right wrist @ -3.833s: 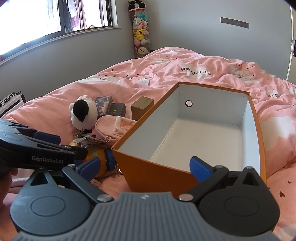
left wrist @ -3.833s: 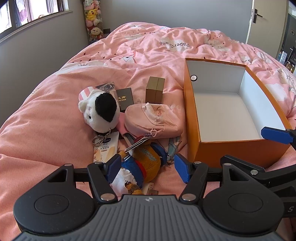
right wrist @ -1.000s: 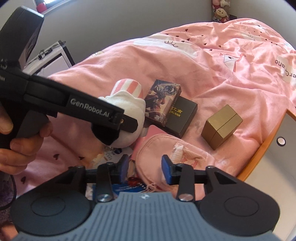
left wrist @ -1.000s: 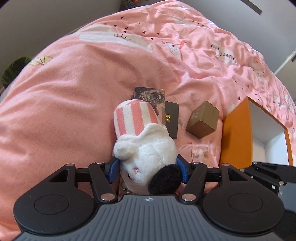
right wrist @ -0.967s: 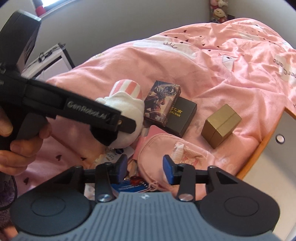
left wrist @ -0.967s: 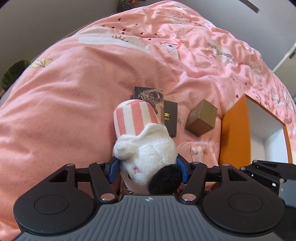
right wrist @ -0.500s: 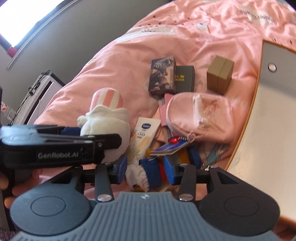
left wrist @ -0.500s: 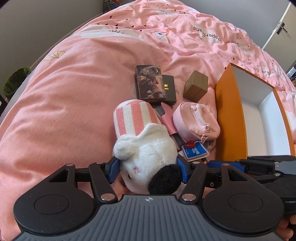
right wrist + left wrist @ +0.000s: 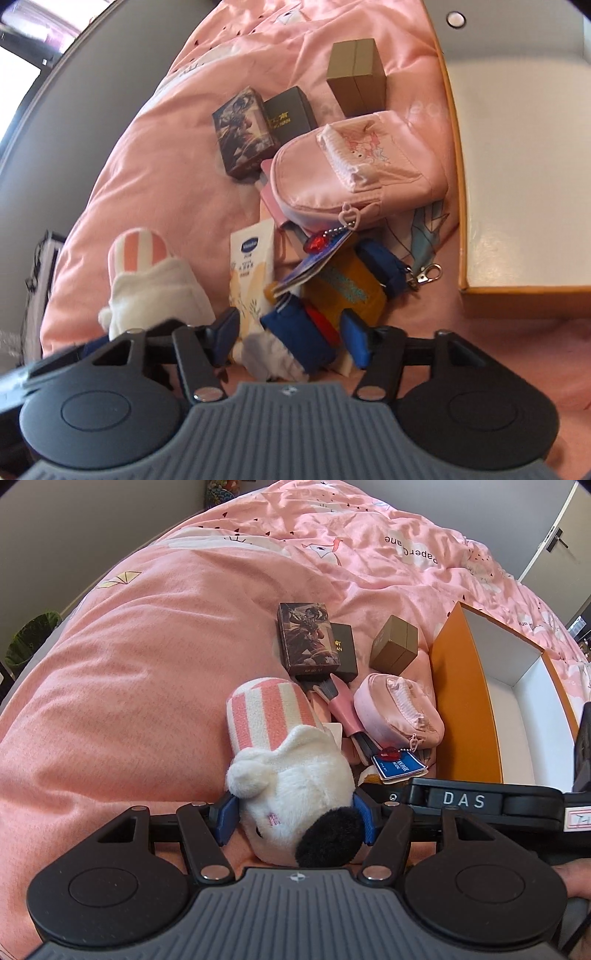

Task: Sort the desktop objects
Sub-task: 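Grasp the brown bear plush with the right gripper while the left gripper holds the white plush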

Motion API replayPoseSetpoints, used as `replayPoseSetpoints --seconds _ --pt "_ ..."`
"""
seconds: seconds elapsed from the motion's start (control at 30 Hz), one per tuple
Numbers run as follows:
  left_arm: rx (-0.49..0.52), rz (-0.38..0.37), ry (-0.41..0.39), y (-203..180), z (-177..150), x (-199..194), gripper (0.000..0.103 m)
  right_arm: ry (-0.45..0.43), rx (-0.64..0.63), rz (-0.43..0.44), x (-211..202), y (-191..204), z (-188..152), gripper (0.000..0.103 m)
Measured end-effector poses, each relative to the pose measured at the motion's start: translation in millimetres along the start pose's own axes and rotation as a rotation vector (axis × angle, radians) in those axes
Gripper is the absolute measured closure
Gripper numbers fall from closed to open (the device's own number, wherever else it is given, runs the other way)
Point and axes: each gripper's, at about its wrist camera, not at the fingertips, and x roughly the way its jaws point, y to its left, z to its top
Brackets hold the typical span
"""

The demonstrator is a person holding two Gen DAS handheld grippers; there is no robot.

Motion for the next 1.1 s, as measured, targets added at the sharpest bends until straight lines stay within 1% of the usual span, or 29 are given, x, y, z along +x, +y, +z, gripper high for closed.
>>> replayPoseSetpoints --seconds 0.03,0.1,0.13,0.23,0.33,0.4,0.43,0.47,0.57,0.63,0.73,0.8,0.83,0.9,0.97,1.03,1.1 --pt "0.001 0.005 0.0 -1.5 -0.1 1.0 0.031 0.005 0.026 0.013 3.3 -4.3 -0.3 0.039" --pt "0.011 0.019 0.003 -5.0 -0.9 2.9 0.031 0.024 0.072 0.032 6.0 -12.4 -1.6 0.042" --pt "0.019 0.027 0.005 -7.4 -1.1 4.1 0.031 0.036 0.096 0.039 6.6 -15.6 -2.2 0.048" --pt "0.042 0.062 0.012 -16.6 0.2 5.7 0.031 0.049 0.149 0.081 6.9 -28.5 -6.6 0.056" --pt "0.057 0.091 0.011 -25.3 1.0 2.8 0.032 0.033 0.129 0.103 -2.4 -29.7 -12.8 0.063" --pt "0.057 0.098 0.002 -30.1 1.0 -2.4 0.032 0.01 0.085 0.122 -13.8 -25.0 -19.2 0.068" --pt "0.056 0.097 -0.002 -32.7 1.4 -5.3 0.032 -0.004 0.061 0.139 -21.0 -22.3 -22.5 0.087" --pt "0.056 0.093 -0.006 -35.6 2.0 -8.6 0.032 -0.02 0.036 0.148 -29.1 -20.8 -25.5 0.103" --pt "0.076 0.089 -0.022 -47.3 3.8 -18.3 0.032 -0.074 -0.033 0.197 -49.4 -15.0 -30.8 0.103" --pt "0.104 0.1 -0.031 -56.6 3.1 -22.1 0.032 -0.085 -0.031 0.201 -54.9 -19.4 -31.6 0.103" --pt "0.111 0.124 -0.027 -63.9 1.5 -22.4 0.032 -0.038 0.042 0.192 -44.9 -31.1 -29.8 0.095" --pt "0.111 0.142 -0.028 -66.2 0.5 -22.2 0.032 -0.022 0.079 0.216 -41.7 -38.0 -31.6 0.082" --pt "0.11 0.151 -0.025 -66.2 0.8 -21.7 0.032 -0.029 0.091 0.222 -39.8 -38.3 -31.7 0.067" --pt "0.099 0.168 -0.02 -63.4 1.8 -21.6 0.032 -0.05 0.098 0.203 -34.9 -35.6 -28.6 0.064" --pt "0.095 0.186 -0.015 -60.2 2.2 -20.2 0.032 -0.07 0.115 0.193 -30.4 -36.4 -26.4 0.055" --pt "0.091 0.203 -0.009 -57.1 1.9 -17.8 0.032 -0.083 0.104 0.169 -23.1 -33.1 -25.6 0.053" --pt "0.084 0.201 -0.002 -54.6 0.9 -14.8 0.032 -0.084 0.079 0.145 -14.0 -28.4 -25.0 0.052"
